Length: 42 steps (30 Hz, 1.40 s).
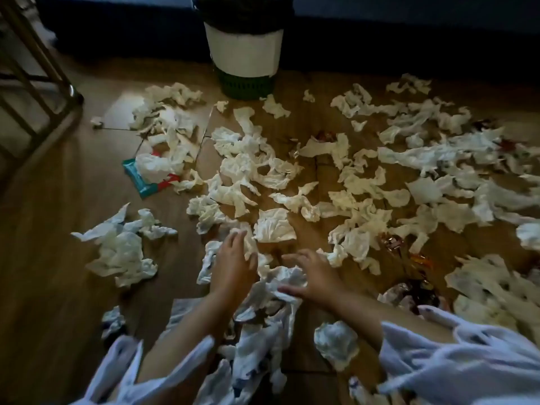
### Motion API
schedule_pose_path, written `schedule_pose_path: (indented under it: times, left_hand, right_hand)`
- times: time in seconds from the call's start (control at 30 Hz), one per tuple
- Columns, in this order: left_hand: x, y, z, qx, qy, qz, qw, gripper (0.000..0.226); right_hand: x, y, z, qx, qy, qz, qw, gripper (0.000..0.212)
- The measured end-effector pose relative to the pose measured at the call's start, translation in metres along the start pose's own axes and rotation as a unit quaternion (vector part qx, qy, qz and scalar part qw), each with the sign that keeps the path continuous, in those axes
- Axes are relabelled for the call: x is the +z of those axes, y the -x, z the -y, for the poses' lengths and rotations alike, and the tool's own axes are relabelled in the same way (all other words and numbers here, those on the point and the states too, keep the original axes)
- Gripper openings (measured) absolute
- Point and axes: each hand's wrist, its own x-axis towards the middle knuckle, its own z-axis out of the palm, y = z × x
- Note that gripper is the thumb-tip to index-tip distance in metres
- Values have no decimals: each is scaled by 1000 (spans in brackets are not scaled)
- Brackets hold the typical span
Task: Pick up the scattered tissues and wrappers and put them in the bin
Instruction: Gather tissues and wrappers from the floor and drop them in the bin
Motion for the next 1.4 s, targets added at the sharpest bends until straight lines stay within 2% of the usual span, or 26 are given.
schedule_pose_path:
  times: [0.07,0.17,0.2,0.27,0.33,0.4,0.43,0.5,0.53,0.6,0.67,0.77,0.83,0.9,0.97,1.03,1.1,1.2,1.3,1.4]
  left_hand:
    - [-3,-8,-1,-19,-28,-23,999,57]
    - [-10,-20,-2,-45,-60,1,997,64]
    - [-10,-23,1,-47,-80,17,996,68]
    - [-9,-32,12,-47,-127,55,989,73]
    - [-2,-40,27,-51,-157,109,980,71]
    - [2,-37,34,-82,-58,144,984,62]
    - [6,-33,39,-63,-24,141,988,50]
    - [12,-26,40,5,-80,128,989,18]
    - [14,-24,40,22,-83,108,990,13]
    - [14,-25,28,48,-33,61,996,16]
    - [14,-31,12,88,8,3,996,21]
    - [21,-48,-11,128,-21,-38,991,38]
    - [29,-61,-21,115,-104,1,988,56]
    - [41,-74,-22,104,-234,75,964,61]
    - [54,-83,-17,95,-292,144,941,58]
    - [63,-82,-10,72,-274,177,943,62]
    - [68,-71,-2,83,-282,154,943,61]
    - [67,-52,2,125,-290,131,940,47]
    - [54,-41,0,120,-168,98,974,47]
    - [37,-19,6,200,-100,25,974,48]
  right_hand:
    - [16,5,1,-16,15,31,999,52]
    - [41,11,-7,-59,19,38,997,14]
    - [41,11,-10,-65,5,36,997,12]
    - [26,8,-17,-59,-55,-12,997,31]
    - [4,0,-27,-38,-135,-134,981,32]
    - [-21,-12,-40,-16,-149,-243,959,37]
    - [-32,-18,-48,-6,-137,-267,954,37]
    - [-49,-34,-70,44,-106,-277,954,31]
    - [-53,-42,-82,75,-89,-266,957,31]
    - [-51,-54,-101,114,12,-189,975,34]
    - [-36,-57,-106,86,106,-101,985,37]
    - [-9,-34,-92,7,29,-78,997,40]
    - [4,-15,-85,-62,30,-89,994,38]
    - [8,-5,-89,-93,1,-116,989,33]
    - [-2,-4,-86,-70,-89,-176,978,25]
    - [-24,-13,-86,-20,-156,-276,948,26]
    - [-47,-26,-90,20,-180,-306,935,33]
    - [-64,-49,-110,66,-154,-279,945,44]
    - [-59,-58,-113,60,-122,-305,943,31]
    - [-46,-48,-104,51,-68,-348,934,20]
